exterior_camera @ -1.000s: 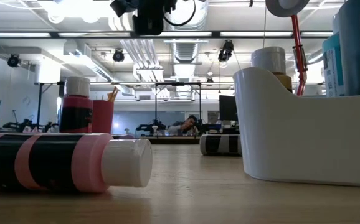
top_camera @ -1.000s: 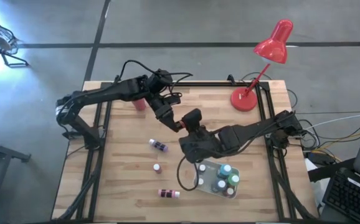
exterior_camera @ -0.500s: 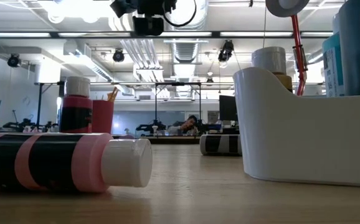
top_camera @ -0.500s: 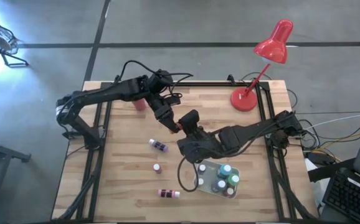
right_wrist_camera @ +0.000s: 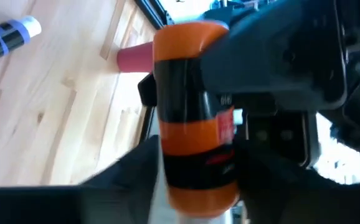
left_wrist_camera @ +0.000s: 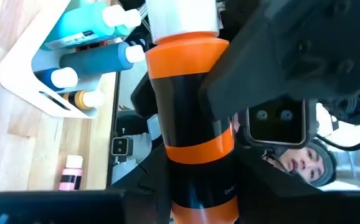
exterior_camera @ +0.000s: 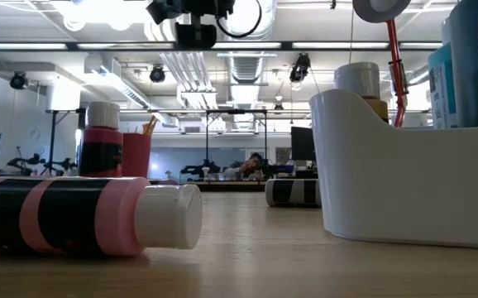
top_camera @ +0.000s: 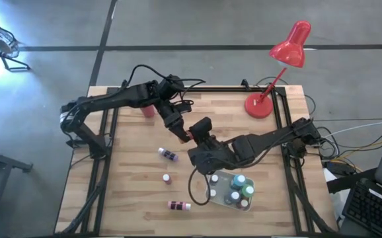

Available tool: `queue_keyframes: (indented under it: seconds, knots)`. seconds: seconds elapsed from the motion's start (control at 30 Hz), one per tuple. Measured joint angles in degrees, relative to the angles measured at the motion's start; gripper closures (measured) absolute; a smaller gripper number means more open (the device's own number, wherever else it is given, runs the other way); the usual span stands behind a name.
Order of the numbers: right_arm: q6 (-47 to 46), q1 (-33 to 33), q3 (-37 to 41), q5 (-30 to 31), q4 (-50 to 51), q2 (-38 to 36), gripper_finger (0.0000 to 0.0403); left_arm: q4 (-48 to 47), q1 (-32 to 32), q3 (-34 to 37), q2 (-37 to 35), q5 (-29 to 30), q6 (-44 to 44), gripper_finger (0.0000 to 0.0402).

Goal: Pick & Place Paint Supplies
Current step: Put the orange paint bottle into the white bin

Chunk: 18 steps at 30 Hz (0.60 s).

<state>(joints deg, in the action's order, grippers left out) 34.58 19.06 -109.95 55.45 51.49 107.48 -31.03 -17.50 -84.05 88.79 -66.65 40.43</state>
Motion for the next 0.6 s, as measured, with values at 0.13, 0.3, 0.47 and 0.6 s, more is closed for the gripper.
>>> queue_keyframes:
  seconds: [0.13, 0.3, 0.47, 0.6]
  knots:
    - [-7.4, 0.7, -0.7, 0.2, 3.6, -0.3, 0.0161, 0.3, 0.0, 0.0, 0.0, -0.5, -2.2, 0.0278]
    - [-26.9, 2.3, -3.1, -1.6, 19.0, -1.7, 0.0110, 0.0, 0.1, 0.0, -0.1, -0.2, -8.0, 0.0278]
    - [-47.0, 2.8, -4.0, -20.7, 28.8, -5.1, 0.0097, 0.1, 0.2, -0.1, -0.6, 6.9, -19.2, 0.0280]
    - [-55.1, 2.7, -3.5, -31.9, 28.3, -8.2, 0.0107, -1.8, 1.7, -0.1, -0.4, 23.7, -31.2, 0.0280]
